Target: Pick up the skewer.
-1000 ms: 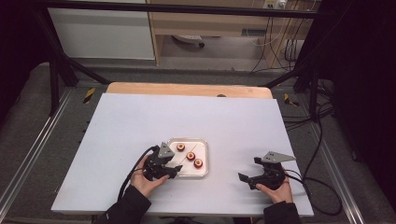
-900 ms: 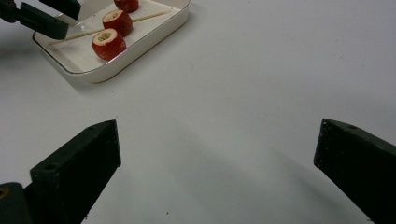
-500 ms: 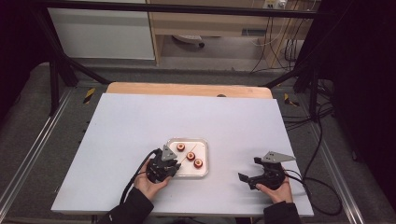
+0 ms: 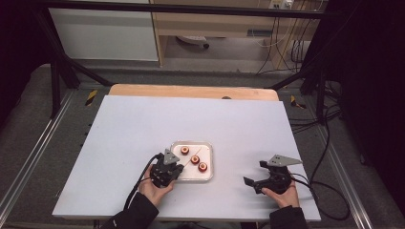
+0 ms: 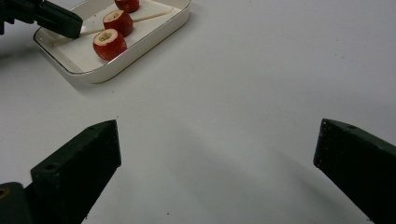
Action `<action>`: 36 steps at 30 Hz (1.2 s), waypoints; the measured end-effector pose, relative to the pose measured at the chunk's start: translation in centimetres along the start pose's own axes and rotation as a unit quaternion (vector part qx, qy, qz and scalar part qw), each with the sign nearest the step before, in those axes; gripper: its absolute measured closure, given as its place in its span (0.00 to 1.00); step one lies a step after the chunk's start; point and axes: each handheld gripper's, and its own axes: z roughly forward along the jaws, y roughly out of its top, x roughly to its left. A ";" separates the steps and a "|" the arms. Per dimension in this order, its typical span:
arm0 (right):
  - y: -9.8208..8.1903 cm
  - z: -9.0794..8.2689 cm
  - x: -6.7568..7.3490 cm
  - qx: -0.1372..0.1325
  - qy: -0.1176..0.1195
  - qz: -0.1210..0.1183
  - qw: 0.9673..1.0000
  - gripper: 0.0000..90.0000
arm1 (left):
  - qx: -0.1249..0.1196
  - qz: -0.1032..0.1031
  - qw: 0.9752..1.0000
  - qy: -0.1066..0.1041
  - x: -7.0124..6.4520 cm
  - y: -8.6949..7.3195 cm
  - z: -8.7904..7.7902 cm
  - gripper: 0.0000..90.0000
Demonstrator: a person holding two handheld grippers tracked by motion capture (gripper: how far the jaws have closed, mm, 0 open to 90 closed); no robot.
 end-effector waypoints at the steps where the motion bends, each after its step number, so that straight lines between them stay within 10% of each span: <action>1: 0.0 0.0 0.0 0.000 0.000 -0.002 1.000 0.01 | -0.001 -0.001 1.000 -0.002 0.1 0.0 0.0 0.98; 18: 0.0 0.0 0.1 0.002 0.000 -0.003 1.000 0.01 | -0.056 -0.006 0.998 -0.021 1.4 0.5 -2.5 0.99; 36: 1.5 0.5 1.8 0.012 -0.016 -0.062 0.998 0.01 | -0.051 0.032 0.997 -0.056 1.5 1.5 -4.2 0.99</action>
